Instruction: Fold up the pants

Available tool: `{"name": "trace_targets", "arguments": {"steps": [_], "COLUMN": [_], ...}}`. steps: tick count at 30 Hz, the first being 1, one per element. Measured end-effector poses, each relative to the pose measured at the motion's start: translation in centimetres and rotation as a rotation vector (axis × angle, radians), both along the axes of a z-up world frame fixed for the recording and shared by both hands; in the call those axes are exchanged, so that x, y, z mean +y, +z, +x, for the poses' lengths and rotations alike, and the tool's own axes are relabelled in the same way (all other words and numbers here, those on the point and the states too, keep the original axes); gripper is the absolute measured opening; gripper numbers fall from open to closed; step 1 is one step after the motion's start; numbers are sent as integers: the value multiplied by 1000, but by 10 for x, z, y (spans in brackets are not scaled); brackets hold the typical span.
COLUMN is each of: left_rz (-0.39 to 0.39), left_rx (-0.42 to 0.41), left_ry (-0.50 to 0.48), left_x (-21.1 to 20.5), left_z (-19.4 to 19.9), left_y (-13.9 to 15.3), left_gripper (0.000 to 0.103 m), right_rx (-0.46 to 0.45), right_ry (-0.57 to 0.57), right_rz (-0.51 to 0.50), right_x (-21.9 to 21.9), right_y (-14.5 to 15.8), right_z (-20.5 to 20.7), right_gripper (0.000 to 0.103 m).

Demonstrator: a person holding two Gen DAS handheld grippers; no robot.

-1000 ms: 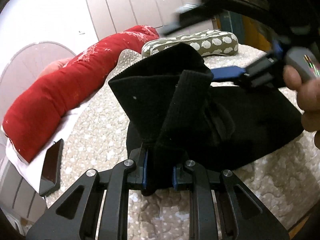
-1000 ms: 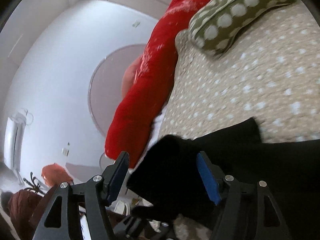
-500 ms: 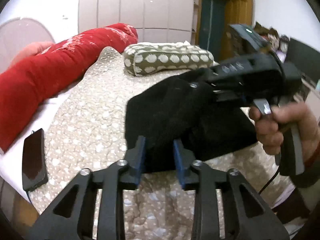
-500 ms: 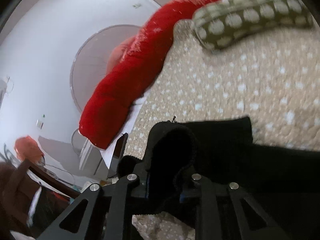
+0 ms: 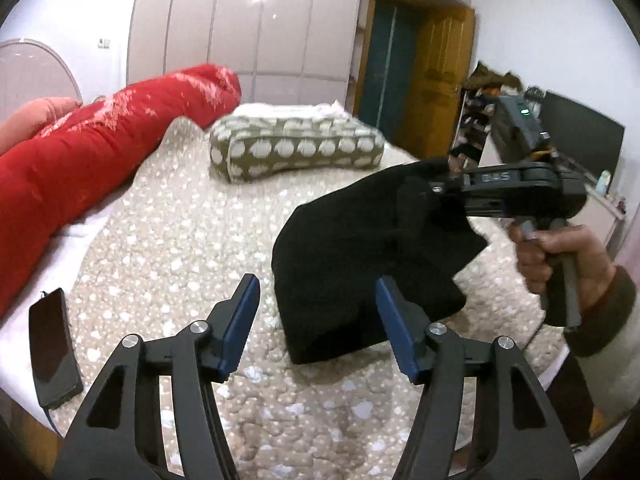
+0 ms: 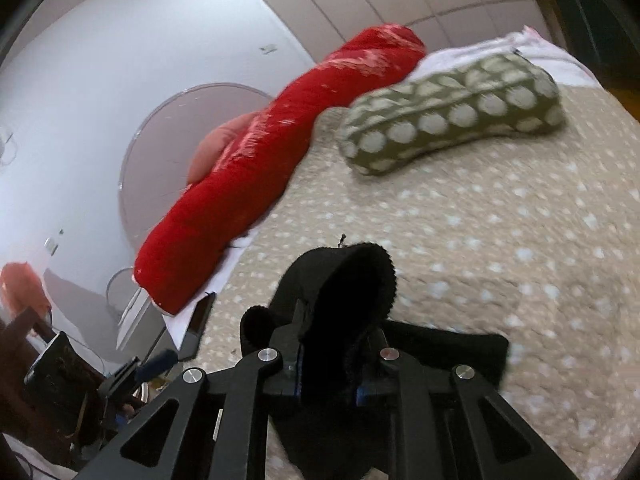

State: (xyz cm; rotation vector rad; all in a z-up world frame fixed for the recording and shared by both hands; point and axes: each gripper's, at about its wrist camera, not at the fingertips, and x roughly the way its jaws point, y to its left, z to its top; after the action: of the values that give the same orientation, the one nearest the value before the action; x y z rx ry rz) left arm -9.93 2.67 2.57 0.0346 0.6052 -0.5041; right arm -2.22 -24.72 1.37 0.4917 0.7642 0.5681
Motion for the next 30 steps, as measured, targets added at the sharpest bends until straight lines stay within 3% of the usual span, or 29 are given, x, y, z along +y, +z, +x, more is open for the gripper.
{"name": "trace_targets", "arguments": {"steps": [3, 6, 11, 15, 19, 24, 30], "left_rz": [53, 81, 88, 123, 142, 119, 128], "left_rx": [52, 108, 156, 171, 186, 207, 203], "left_ry": [29, 66, 100, 103, 89, 94, 94], "left_x": [-17, -26, -38, -52, -62, -62, -62], "left_z": [19, 38, 63, 70, 72, 75, 73], "left_y": [-15, -28, -38, -46, -56, -60, -60], "left_gripper": [60, 60, 60, 60, 61, 61, 62], "right_rx": [63, 108, 58, 120, 45, -29, 41], "right_ry": [-61, -83, -78, -211, -279, -110, -46], "right_rz": [-114, -109, -138, -253, -250, -230, -370], "right_x": [-5, -12, -16, -26, -39, -13, 10], "right_y": [-21, -37, -26, -36, -13, 9, -23], "right_z": [5, 5, -7, 3, -14, -16, -51], "right_gripper": [16, 16, 16, 30, 32, 32, 32]}}
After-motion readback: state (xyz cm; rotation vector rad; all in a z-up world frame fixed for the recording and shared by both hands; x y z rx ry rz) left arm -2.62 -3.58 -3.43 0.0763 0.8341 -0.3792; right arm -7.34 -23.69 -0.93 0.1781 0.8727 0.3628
